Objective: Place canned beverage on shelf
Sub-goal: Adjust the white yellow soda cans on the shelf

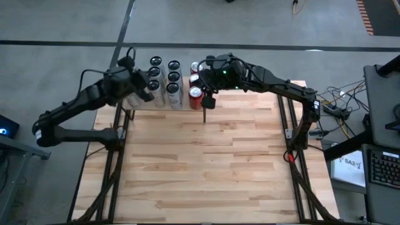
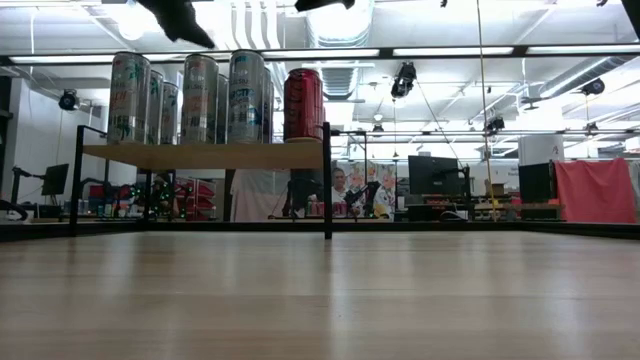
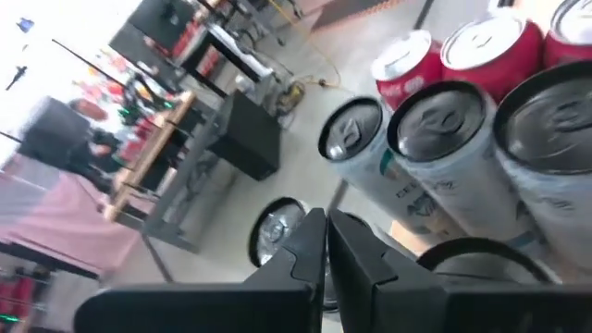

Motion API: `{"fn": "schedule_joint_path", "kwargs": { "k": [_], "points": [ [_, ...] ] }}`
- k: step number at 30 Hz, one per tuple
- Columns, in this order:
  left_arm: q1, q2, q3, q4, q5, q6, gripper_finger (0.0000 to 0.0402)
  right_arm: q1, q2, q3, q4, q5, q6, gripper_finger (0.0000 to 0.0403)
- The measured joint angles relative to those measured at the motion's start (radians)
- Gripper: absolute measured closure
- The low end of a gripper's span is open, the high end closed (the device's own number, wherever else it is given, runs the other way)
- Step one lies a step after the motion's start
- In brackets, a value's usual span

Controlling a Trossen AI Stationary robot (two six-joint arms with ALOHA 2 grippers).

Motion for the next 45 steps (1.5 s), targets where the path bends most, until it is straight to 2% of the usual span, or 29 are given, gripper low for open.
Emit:
{"fn": "schedule_joint_path", "kwargs": {
  "k": [2, 7, 12, 27, 39, 45],
  "points": [
    [0.057, 0.017, 0.000, -0.006, 0.051, -0.015, 0.0402, 0.000, 0.000, 0.000, -0.006, 0.000, 0.000, 0.0390],
    [0.137, 0.031, 0.000, -0.017, 0.089, -0.045, 0.0402, 0.000, 0.000, 0.000, -0.036, 0.000, -0.001, 0.0390],
    [0.179, 0.032, 0.000, -0.016, 0.244, -0.043, 0.0402, 0.000, 0.000, 0.000, -0.062, 0.001, -0.009, 0.0390],
    [0.228, 0.098, 0.000, -0.015, 0.234, -0.046, 0.0402, -0.002, 0.000, 0.000, -0.091, 0.001, -0.037, 0.0390],
    [0.228, 0.070, 0.000, -0.051, 0.234, -0.081, 0.0402, -0.011, 0.000, 0.000, -0.086, 0.001, -0.040, 0.0390],
    [0.227, 0.020, 0.026, -0.016, 0.241, -0.096, 0.0402, -0.019, 0.000, 0.000, -0.012, 0.002, -0.032, 0.0390]
  ]
}}
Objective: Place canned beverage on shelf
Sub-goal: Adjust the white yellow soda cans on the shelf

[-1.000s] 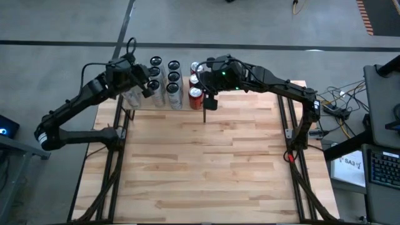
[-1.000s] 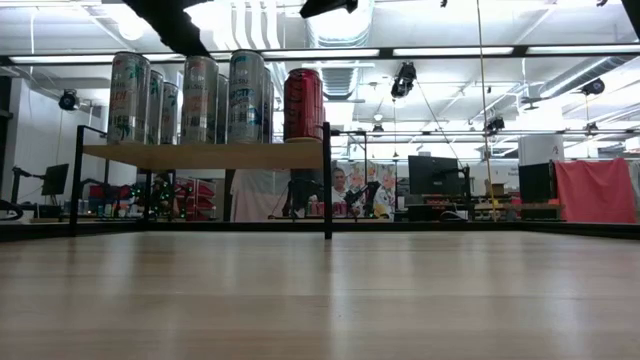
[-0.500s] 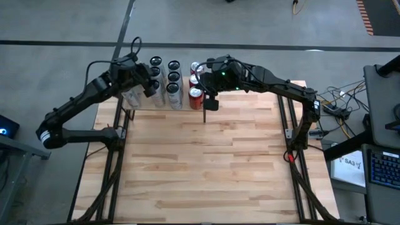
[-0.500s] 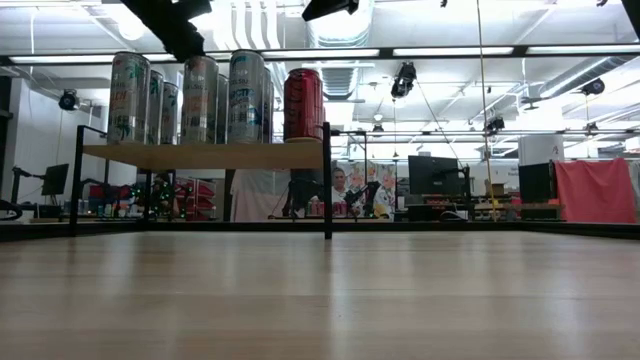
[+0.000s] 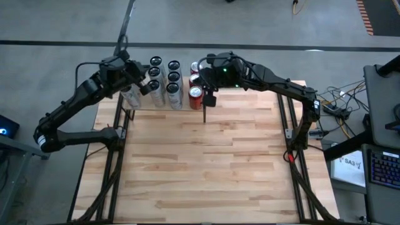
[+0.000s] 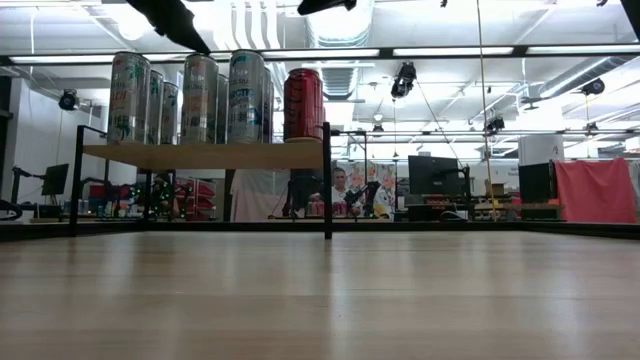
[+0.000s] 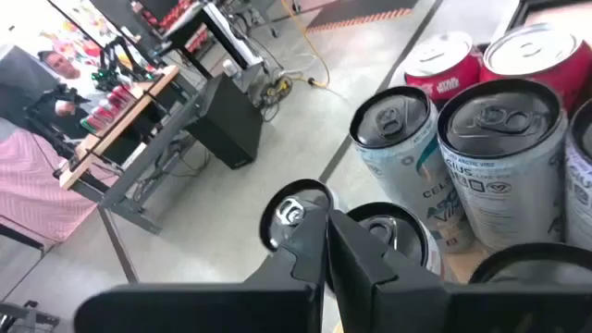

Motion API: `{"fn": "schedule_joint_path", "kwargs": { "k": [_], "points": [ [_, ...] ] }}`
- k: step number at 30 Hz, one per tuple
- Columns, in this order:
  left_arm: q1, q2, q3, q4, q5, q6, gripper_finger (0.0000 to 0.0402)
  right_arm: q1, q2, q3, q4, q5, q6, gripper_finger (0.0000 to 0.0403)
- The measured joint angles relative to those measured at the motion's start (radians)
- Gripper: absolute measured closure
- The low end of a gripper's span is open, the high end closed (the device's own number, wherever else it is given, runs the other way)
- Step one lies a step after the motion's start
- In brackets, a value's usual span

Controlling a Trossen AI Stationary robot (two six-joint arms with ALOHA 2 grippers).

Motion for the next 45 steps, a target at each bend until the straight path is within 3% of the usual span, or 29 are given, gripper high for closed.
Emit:
{"fn": "schedule_joint_path", "kwargs": {
  "k": [10, 39, 45],
  "points": [
    [0.002, 0.004, 0.003, -0.144, 0.001, 0.095, 0.0402, 0.000, 0.000, 0.000, 0.051, 0.000, 0.004, 0.0390],
    [0.003, 0.029, 0.048, -0.124, 0.001, 0.079, 0.0402, 0.000, 0.000, -0.009, 0.036, 0.000, 0.016, 0.0390],
    [0.003, 0.036, 0.075, -0.124, 0.061, 0.055, 0.0402, 0.000, 0.000, -0.010, 0.079, 0.000, 0.009, 0.0390]
  ]
}}
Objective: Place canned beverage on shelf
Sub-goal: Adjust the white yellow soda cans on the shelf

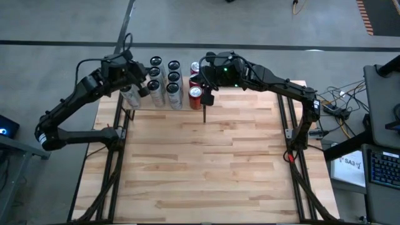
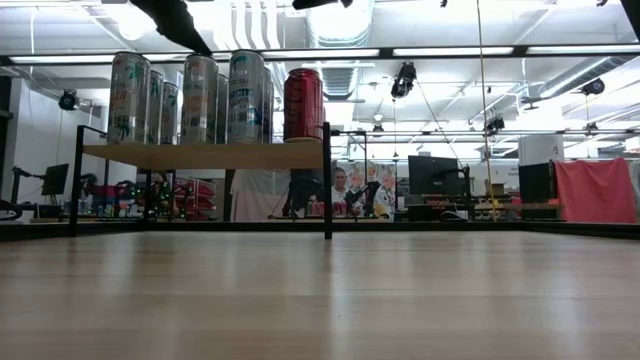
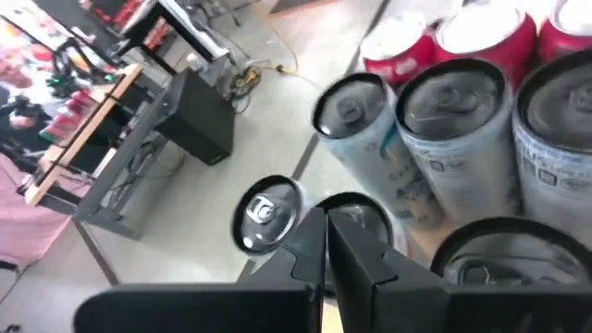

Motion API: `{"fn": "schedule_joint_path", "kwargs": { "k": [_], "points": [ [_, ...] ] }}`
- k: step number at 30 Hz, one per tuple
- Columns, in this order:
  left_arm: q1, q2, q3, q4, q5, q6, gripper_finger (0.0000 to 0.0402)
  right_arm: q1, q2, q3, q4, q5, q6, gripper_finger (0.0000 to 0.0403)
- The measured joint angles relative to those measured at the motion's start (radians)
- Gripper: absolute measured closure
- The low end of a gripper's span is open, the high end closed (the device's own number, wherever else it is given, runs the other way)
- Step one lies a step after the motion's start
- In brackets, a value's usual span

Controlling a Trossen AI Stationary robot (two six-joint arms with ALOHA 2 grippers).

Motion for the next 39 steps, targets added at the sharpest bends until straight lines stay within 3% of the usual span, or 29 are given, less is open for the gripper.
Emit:
{"fn": "schedule_joint_path", "kwargs": {
  "k": [11, 20, 25, 39],
  "points": [
    [0.001, 0.058, 0.000, -0.081, -0.059, 0.022, 0.0402, 0.000, 0.000, 0.000, 0.000, 0.000, 0.000, 0.0390],
    [0.000, 0.054, 0.001, -0.101, -0.056, 0.023, 0.0402, 0.000, 0.000, 0.000, 0.000, 0.000, 0.000, 0.0390],
    [0.000, 0.051, 0.000, -0.100, -0.001, 0.020, 0.0402, 0.000, 0.000, 0.000, 0.000, 0.000, 0.000, 0.0390],
    [0.000, 0.013, 0.000, -0.053, -0.007, -0.006, 0.0402, 0.000, 0.000, -0.001, 0.000, 0.000, 0.000, 0.0390]
  ]
}}
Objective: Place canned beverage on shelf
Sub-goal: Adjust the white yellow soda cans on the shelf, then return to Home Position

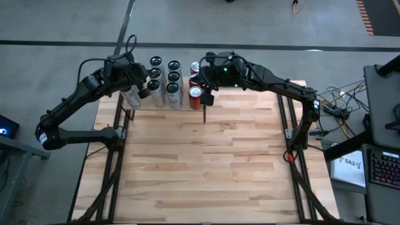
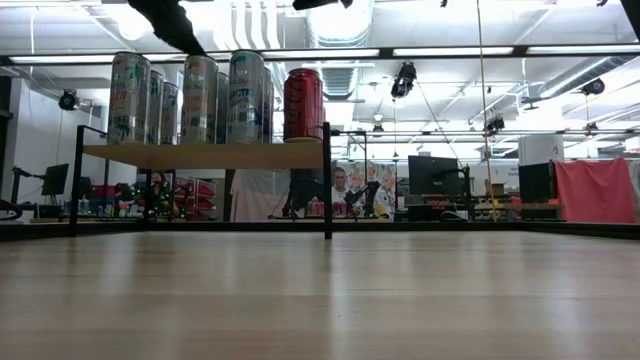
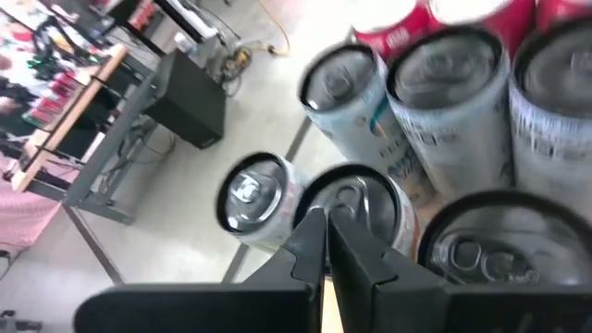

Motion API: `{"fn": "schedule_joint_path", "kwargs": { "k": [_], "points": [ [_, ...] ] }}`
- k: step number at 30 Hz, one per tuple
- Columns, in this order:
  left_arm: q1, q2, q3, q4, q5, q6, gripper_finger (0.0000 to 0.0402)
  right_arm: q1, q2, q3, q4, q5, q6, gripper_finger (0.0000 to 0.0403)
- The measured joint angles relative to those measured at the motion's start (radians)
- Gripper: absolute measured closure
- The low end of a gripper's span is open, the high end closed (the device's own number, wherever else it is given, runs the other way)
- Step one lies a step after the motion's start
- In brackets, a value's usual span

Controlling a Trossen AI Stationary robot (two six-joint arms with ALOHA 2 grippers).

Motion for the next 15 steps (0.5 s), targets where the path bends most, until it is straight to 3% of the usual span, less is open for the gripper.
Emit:
{"fn": "schedule_joint_path", "kwargs": {
  "k": [4, 10, 15],
  "points": [
    [-0.011, -0.051, 0.000, 0.031, 0.050, -0.130, 0.0402, 0.001, 0.000, -0.003, 0.008, -0.002, 0.012, 0.0390],
    [-0.095, -0.157, -0.037, 0.065, 0.433, -0.337, 0.0402, 0.013, -0.001, -0.029, 0.009, -0.040, 0.041, 0.0390],
    [-0.287, -0.272, -0.163, 0.265, 0.439, -0.444, 0.0402, 0.029, -0.018, -0.100, 0.009, -0.106, 0.086, 0.0390]
  ]
}}
